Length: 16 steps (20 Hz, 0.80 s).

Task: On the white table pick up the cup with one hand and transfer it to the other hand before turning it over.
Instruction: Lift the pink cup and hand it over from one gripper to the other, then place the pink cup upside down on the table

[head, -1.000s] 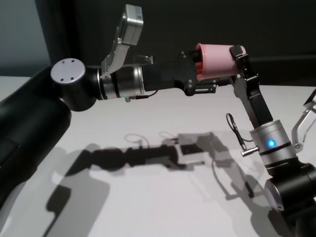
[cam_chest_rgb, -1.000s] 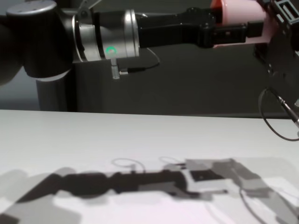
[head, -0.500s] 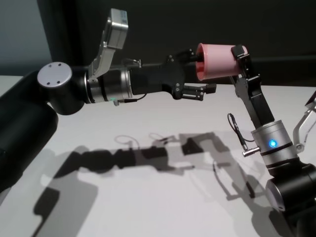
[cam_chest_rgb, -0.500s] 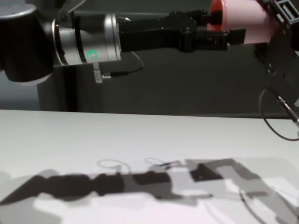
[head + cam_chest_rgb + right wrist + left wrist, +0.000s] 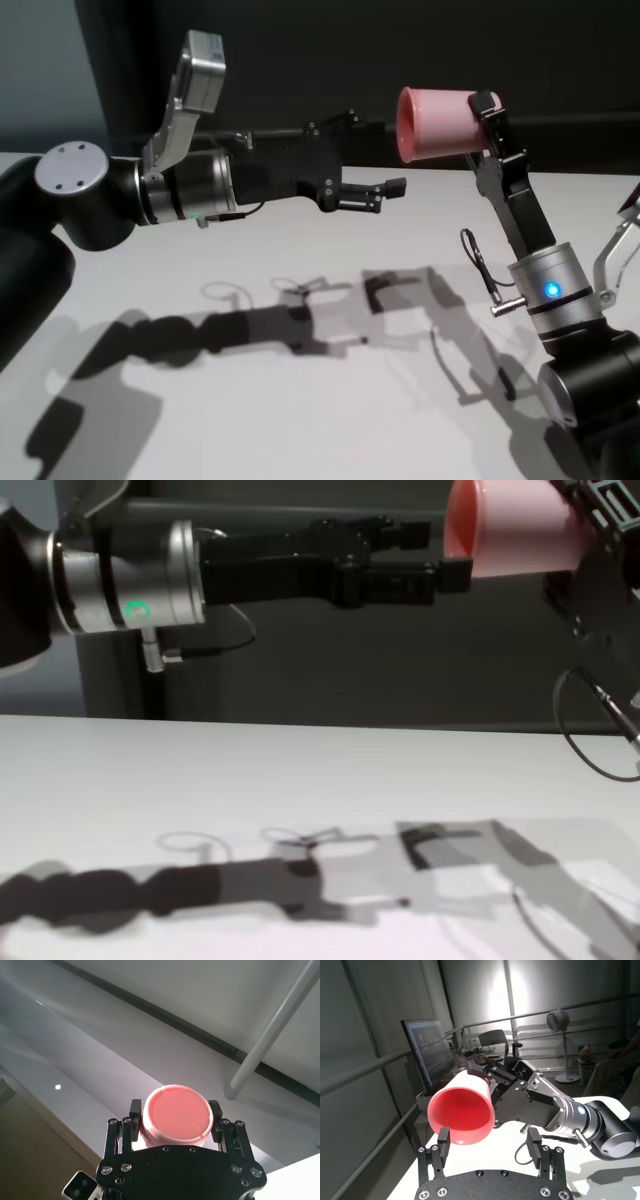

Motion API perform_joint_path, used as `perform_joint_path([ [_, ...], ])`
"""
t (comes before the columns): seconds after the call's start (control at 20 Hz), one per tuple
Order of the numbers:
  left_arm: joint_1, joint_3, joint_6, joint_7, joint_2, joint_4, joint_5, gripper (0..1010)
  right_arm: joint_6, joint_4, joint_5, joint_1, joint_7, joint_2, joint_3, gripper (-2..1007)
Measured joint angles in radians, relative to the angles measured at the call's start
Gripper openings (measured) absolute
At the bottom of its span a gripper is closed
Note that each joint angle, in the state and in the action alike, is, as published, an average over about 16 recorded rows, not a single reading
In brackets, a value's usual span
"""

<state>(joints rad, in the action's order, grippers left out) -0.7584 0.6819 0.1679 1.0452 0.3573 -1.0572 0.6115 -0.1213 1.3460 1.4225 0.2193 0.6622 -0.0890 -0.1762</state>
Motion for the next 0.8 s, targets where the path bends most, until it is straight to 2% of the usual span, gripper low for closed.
perform_joint_path([
  [0.3, 0.094, -0.037, -0.027, -0.144, 0.072, -0.126, -0.003, 1003, 0.000, 0.000, 0.000, 0.000, 0.000, 0.000, 0.000, 781],
  [0.55, 0.203, -0.089, -0.049, -0.324, 0.115, -0.240, -0.019, 1003, 0.000, 0.000, 0.000, 0.000, 0.000, 0.000, 0.000, 781],
  [0.8, 0.323, -0.143, -0.069, -0.514, 0.137, -0.347, -0.050, 1003, 0.000, 0.000, 0.000, 0.000, 0.000, 0.000, 0.000, 781],
])
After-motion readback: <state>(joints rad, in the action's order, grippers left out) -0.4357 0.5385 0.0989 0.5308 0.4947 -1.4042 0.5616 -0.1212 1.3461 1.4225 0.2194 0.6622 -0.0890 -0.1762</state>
